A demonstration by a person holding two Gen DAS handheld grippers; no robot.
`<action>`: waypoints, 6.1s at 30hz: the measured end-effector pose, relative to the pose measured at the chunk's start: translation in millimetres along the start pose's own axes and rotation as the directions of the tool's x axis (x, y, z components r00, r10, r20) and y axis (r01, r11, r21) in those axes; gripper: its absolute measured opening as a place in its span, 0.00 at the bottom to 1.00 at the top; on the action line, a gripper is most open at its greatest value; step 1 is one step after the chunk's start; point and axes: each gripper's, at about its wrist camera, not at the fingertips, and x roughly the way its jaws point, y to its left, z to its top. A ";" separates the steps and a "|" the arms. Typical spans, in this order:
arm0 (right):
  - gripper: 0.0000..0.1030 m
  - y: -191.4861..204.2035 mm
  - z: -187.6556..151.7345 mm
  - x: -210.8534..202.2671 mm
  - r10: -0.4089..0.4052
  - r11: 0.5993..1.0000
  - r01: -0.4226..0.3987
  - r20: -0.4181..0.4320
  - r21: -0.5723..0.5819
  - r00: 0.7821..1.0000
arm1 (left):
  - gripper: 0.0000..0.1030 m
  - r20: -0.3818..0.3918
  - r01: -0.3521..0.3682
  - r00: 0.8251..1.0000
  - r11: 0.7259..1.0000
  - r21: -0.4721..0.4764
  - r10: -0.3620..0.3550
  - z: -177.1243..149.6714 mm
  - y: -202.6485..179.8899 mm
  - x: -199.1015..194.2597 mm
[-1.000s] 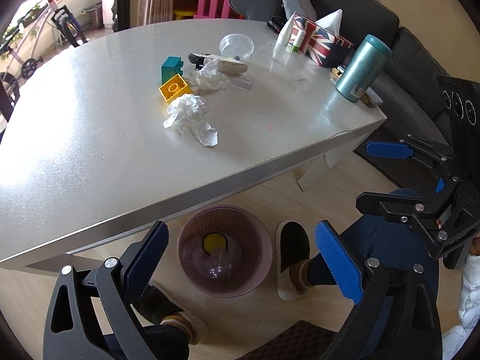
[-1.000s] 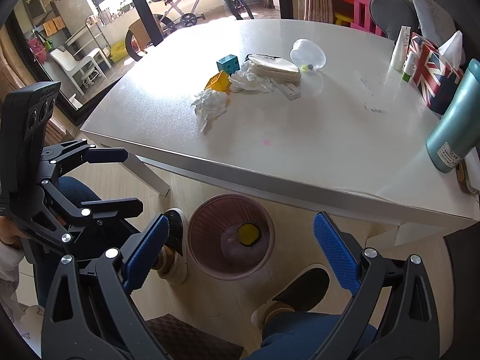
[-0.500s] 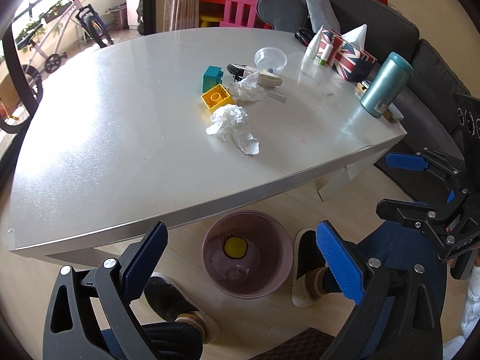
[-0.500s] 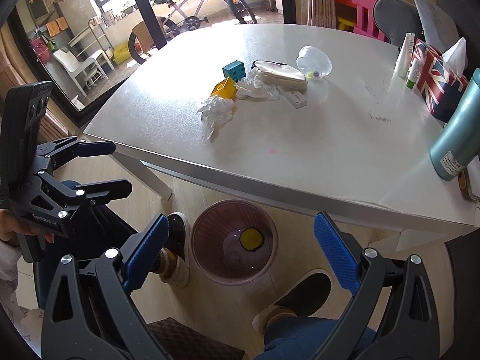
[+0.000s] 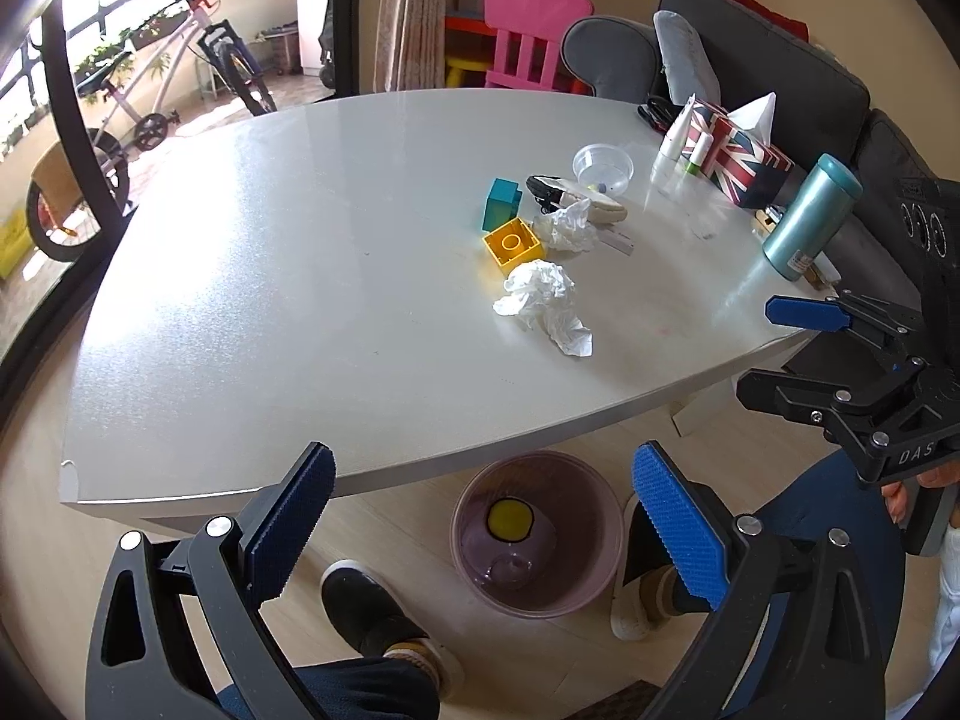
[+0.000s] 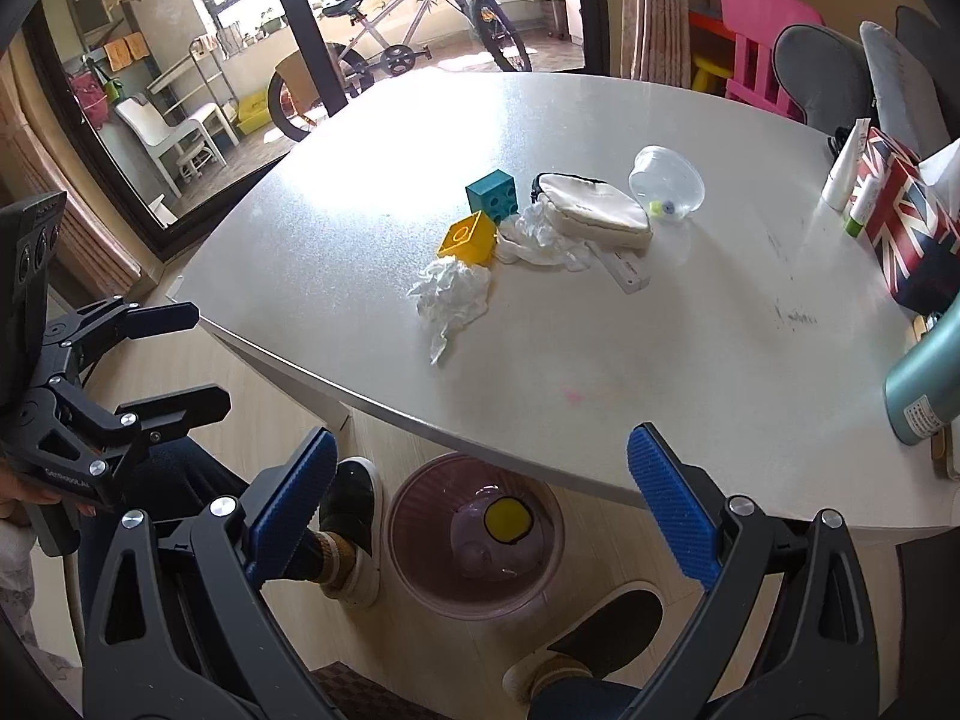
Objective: Collect trash
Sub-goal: 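Grasp the crumpled white tissue with the right gripper, then grasp the yellow toy block with the left gripper while the right gripper holds the tissue, then drop the tissue and yellow block into the wastebasket with both grippers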
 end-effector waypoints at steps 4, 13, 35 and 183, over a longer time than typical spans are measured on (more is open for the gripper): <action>0.93 6.4 17.2 11.9 0.003 1.000 -0.003 0.001 -0.015 1.000 | 0.93 0.013 0.005 1.000 1.000 -0.009 -0.005 1.3 6.6 -3.9; 0.93 14.9 48.9 45.8 0.016 1.000 -0.017 -0.033 -0.022 0.999 | 0.93 0.023 -0.002 1.000 1.000 -0.015 0.003 1.8 16.7 -8.7; 0.35 19.8 74.0 117.7 0.025 0.999 -0.029 -0.155 -0.021 0.988 | 0.93 0.016 0.007 1.000 0.999 -0.032 -0.006 7.0 29.1 -2.5; 0.94 -3.6 -44.6 -15.4 -0.021 1.000 0.021 -0.059 0.010 0.998 | 0.33 -0.172 0.182 0.973 0.970 0.164 -0.153 -28.4 -48.8 24.0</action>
